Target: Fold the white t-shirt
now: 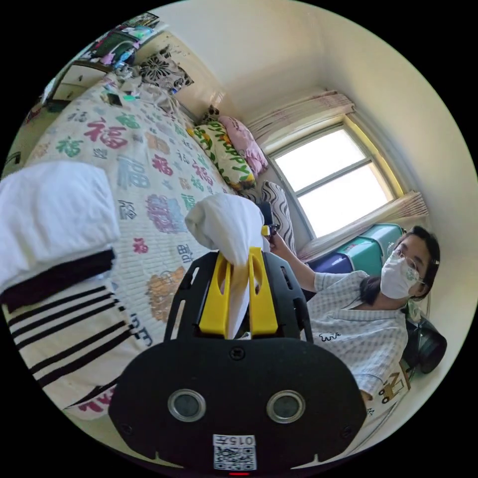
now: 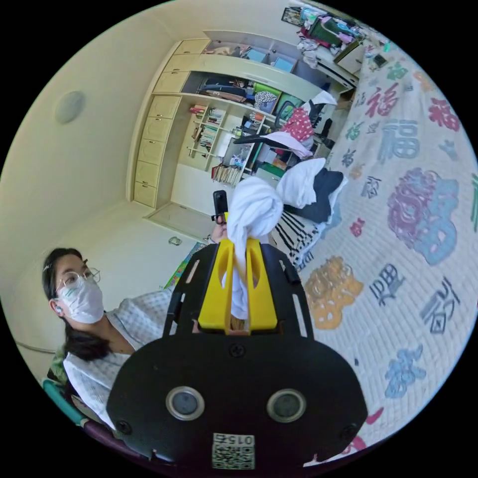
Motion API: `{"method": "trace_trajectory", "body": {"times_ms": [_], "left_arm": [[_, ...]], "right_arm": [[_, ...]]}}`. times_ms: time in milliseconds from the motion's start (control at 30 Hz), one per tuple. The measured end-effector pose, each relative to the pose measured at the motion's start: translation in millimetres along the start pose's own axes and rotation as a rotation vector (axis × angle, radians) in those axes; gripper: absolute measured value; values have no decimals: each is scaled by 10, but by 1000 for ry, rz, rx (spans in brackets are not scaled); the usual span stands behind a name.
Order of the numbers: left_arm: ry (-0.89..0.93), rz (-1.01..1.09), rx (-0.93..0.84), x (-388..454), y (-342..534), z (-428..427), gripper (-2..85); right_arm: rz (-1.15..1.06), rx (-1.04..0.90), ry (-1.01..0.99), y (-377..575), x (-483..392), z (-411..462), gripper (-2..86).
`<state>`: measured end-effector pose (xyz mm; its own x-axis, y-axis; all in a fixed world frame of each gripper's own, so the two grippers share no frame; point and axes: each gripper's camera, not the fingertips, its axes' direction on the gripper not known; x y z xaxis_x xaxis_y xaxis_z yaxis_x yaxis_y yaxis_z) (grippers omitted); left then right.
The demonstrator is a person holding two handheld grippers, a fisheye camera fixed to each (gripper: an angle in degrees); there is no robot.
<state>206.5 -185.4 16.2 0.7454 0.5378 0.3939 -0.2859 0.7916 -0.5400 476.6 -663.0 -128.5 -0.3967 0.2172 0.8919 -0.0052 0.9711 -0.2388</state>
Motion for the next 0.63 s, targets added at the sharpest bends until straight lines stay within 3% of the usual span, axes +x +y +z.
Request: {"method": "trace_trajectory", "body": {"times_ms": [133,200,400,467,633], "left_arm": [[-137,-55,53,-56,-325,-873,58],[-302,-109,73,-200,-478,-1199,64],[-736,-399,150,-689,-182,-1215,64],[-802,-380,203,-584,5,-1202,60],[-756,-219,393,38,789,-1037,92]], "right_arm": [[12,5,-47,-1067,304,1143,49],[36,-1,-31,-1450,513,1578,51],[306,-133,246,-2164,1428,2820,106],[347,-126,394,-2217,1491,3016,111],[292,-26,564,-2416,1090,3093,126]]}}
